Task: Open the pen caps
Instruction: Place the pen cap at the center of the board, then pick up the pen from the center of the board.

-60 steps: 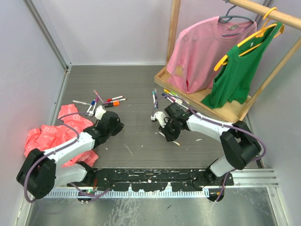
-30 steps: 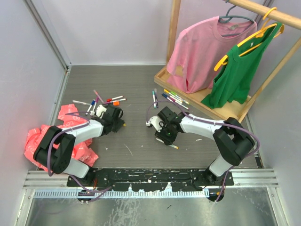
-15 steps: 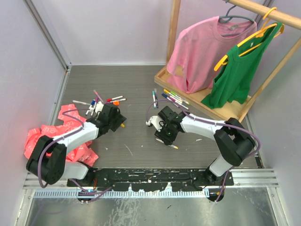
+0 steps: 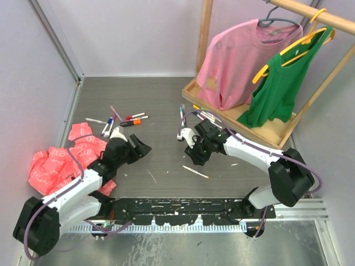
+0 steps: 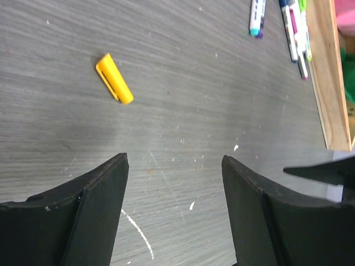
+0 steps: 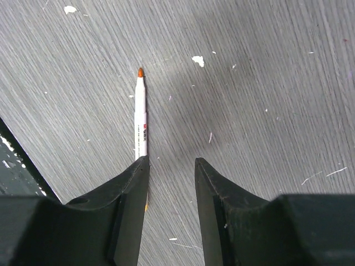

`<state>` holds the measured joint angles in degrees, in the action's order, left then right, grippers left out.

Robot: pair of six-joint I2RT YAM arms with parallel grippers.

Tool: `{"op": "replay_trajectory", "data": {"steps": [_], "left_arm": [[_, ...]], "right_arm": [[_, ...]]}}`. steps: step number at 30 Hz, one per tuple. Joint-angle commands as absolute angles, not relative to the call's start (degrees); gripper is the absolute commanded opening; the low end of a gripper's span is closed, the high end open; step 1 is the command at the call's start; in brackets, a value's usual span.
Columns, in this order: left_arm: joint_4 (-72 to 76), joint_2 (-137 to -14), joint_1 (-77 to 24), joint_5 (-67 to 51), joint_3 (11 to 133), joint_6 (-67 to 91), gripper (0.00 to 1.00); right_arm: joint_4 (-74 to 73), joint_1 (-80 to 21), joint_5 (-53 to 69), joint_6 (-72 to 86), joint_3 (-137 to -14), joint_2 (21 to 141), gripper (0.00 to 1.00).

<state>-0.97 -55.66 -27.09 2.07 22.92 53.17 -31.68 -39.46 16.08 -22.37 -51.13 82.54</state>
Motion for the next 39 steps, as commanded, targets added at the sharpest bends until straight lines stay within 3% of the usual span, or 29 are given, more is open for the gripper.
{"op": "replay_trajectory", "data": {"steps": [1, 13, 20, 30, 39], "left_arm": [[9.54, -48.65, -26.84, -3.87, 17.33, 48.96, 0.70], [10.12, -37.75, -26.81, -8.64, 12.31, 48.37, 0.73], [11.51, -32.65, -26.81, -8.17, 9.42, 47.64, 0.99], [2.86, -22.96, -26.81, -6.63, 8.70, 46.52, 0.98], [-3.41, -15.99, -26.73, -4.18, 8.70, 44.84, 0.98]], "right_arm": [[-30.88, -38.77, 21.30, -23.23, -52.87, 81.48, 0.44], [-29.86, -36.78, 24.10, -21.16, -55.43, 82.18, 0.44], [-21.27, -35.97, 13.48, -17.58, -64.50, 89.00, 0.47], [-29.01, -35.57, -3.20, -1.15, -97.80, 117.19, 0.47], [-29.60, -31.92, -3.03, 2.35, -106.25, 125.48, 0.41]]}}
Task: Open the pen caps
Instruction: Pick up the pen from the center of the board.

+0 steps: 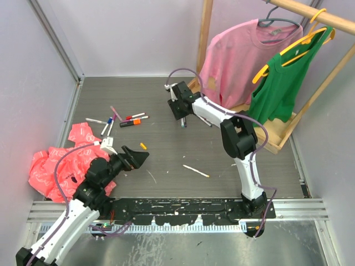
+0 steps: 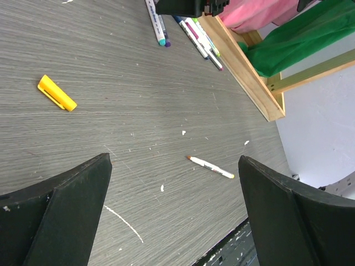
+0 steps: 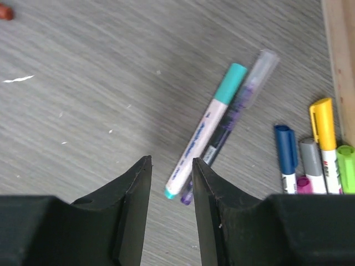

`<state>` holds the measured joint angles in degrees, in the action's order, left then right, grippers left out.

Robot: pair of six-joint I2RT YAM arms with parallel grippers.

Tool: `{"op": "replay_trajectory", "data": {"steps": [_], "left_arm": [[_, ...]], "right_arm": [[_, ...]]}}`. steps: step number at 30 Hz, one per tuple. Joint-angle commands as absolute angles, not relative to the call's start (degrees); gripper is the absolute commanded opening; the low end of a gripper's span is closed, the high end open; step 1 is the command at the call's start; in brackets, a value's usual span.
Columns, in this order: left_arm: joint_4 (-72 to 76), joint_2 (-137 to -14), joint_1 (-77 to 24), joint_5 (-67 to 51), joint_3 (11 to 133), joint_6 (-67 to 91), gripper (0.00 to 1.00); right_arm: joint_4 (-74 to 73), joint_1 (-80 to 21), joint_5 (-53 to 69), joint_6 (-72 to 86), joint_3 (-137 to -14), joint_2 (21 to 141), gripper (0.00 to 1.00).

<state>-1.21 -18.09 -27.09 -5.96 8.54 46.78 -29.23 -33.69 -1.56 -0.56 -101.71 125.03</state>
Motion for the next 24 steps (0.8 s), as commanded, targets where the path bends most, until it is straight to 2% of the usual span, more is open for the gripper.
{"op": "replay_trajectory", "data": {"steps": [1, 10, 24], "left_arm": [[-3.73, -15.51, -26.80, -3.94, 8.68, 44.74, 0.98], [-4.80, -14.82, -26.83, -3.08, 8.96, 44.52, 0.98], [-3.43, -16.70, -26.83, -3.34, 8.95, 44.96, 0.98]], "right_arm": [[-29.74, -31.57, -2.60, 2.37, -106.65, 126.10, 0.40], [-30.25, -30.07, 2.76, 3.54, -108.10, 128.96, 0.31], [-31.44, -30.07, 2.96, 3.19, -108.02, 130.93, 0.28]]}}
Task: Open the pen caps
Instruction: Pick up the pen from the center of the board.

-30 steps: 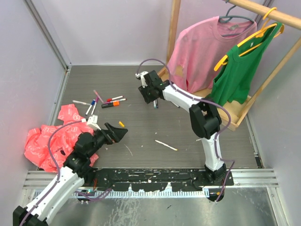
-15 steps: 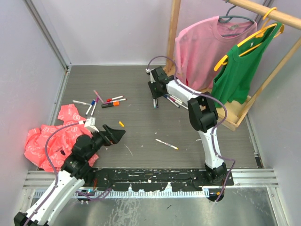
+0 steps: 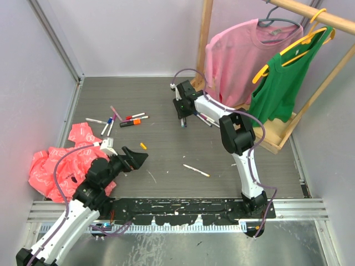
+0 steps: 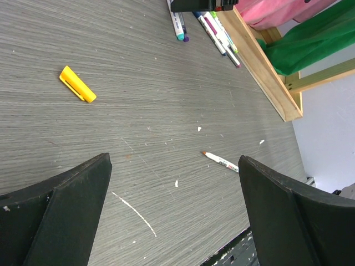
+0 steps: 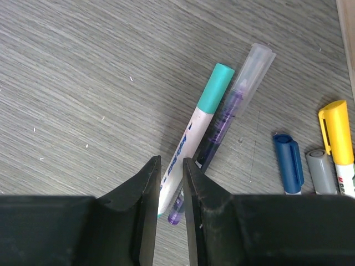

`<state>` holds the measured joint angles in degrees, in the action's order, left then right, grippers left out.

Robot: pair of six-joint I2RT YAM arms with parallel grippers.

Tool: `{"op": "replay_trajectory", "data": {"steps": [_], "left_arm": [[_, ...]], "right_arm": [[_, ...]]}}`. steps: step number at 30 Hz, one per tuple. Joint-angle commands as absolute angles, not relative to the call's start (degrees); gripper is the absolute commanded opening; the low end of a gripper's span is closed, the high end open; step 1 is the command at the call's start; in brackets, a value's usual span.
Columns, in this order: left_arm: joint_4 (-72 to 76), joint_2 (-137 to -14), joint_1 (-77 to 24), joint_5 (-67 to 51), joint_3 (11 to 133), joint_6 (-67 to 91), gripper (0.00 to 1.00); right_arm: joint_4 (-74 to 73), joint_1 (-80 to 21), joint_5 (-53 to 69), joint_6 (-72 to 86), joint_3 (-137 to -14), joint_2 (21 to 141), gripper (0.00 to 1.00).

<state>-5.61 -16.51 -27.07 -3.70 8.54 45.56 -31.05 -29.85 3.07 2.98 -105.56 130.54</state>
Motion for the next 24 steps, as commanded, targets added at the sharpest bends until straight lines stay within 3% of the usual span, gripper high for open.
{"op": "replay_trajectory", "data": {"steps": [1, 16, 24], "left_arm": [[-3.41, -16.70, -26.83, -3.45, 8.95, 45.00, 0.98], [-2.98, -16.20, -26.81, -4.17, 8.51, 45.96, 0.98], [-1.95, -15.99, -26.81, -5.13, 8.18, 47.16, 0.98]], "right_arm": [[-31.71, -30.06, 2.80, 3.12, -108.02, 131.07, 0.29], [-34.33, -32.27, 3.38, -1.15, -107.57, 132.31, 0.31], [-34.46, -35.56, -2.44, -5.52, -103.87, 130.63, 0.24]]}}
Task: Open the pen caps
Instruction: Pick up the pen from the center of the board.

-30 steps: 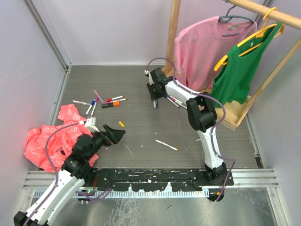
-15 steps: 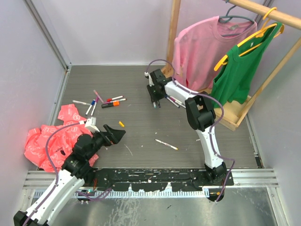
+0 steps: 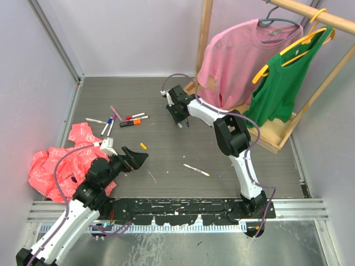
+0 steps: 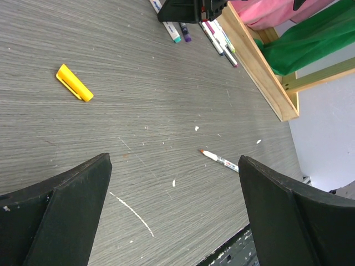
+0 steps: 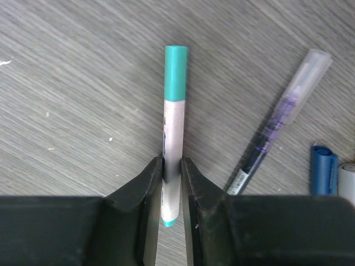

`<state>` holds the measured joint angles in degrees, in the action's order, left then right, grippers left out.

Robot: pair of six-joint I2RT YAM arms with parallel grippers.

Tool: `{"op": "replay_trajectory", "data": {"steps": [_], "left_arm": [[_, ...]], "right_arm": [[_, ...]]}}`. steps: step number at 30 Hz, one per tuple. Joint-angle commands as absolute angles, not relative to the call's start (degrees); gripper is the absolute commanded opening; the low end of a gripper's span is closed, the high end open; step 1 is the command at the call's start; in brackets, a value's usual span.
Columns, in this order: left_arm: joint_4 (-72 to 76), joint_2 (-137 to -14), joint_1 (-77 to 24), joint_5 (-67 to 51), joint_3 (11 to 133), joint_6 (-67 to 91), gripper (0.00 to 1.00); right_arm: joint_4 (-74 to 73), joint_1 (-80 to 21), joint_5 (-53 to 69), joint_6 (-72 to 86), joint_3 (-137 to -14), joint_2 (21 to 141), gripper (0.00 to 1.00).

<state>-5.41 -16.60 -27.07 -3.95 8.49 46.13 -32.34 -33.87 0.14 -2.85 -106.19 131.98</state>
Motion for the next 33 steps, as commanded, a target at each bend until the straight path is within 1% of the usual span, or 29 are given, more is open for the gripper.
{"op": "replay_trajectory", "data": {"steps": [1, 7, 10, 15, 22, 26, 27, 29, 33], "left_arm": [[-1.82, -15.92, -26.85, -5.29, 8.15, 47.30, 0.98], [-0.04, -15.79, -26.81, -6.39, 7.62, 48.73, 0.98], [3.17, -15.82, -26.81, -8.66, 6.67, 50.06, 0.98], [14.67, -15.98, -26.84, -13.01, 4.05, 53.67, 0.98], [29.30, -17.48, -26.86, -15.05, 1.89, 58.03, 0.98], [36.20, -19.42, -26.81, -15.34, 2.47, 59.14, 0.98], [37.76, -20.29, -26.81, -15.42, 2.92, 59.34, 0.98], [40.60, -22.32, -26.81, -15.66, 4.38, 59.72, 0.98], [47.94, -29.88, -26.81, -17.50, 7.74, 61.41, 0.98]], "right_arm": [[-34.48, -35.59, -2.46, -5.91, -103.43, 130.30, 0.22], [-35.47, -35.72, -1.07, -8.43, -100.46, 127.75, 0.09], [-35.16, -35.37, 3.33, -9.93, -97.71, 124.17, 0.02], [-32.38, -33.57, 12.41, -10.30, -91.93, 114.68, 0.01], [-27.02, -29.72, 28.29, -8.52, -81.89, 103.66, 0.01], [-24.52, -25.48, 43.00, -7.59, -76.62, 97.12, 0.01], [-23.75, -24.59, 48.15, -7.51, -74.96, 95.03, 0.01], [-21.67, -23.43, 54.70, -7.45, -71.67, 89.84, 0.01], [-17.52, -22.72, 66.79, -7.11, -66.02, 81.34, 0.01]]}}
